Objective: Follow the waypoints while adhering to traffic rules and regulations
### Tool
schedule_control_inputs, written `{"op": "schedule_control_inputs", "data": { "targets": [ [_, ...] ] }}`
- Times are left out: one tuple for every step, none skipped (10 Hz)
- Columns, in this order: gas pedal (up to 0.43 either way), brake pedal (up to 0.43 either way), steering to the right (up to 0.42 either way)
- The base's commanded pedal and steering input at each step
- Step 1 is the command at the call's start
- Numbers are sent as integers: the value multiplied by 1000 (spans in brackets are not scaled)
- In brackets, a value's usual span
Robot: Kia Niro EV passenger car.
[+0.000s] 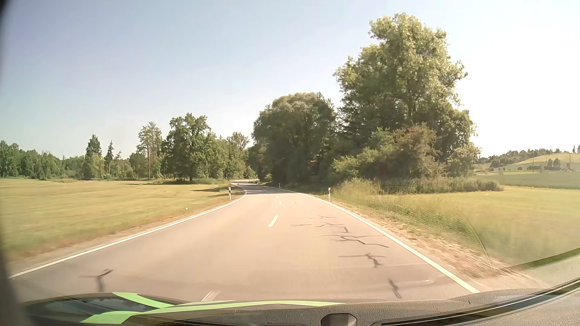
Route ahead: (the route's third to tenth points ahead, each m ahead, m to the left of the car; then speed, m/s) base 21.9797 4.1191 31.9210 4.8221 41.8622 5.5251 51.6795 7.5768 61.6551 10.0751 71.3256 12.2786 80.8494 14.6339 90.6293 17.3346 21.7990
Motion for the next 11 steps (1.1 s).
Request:
{"op": "schedule_control_inputs", "data": {
  "targets": [
    [228,0,-18],
    [209,0,-18],
    [197,0,-19],
    [197,0,-19],
    [197,0,-20],
    [189,0,-20],
    [189,0,-22],
    [197,0,-23],
    [197,0,-24],
    [197,0,-23],
    [209,0,-24]
  ]
}}
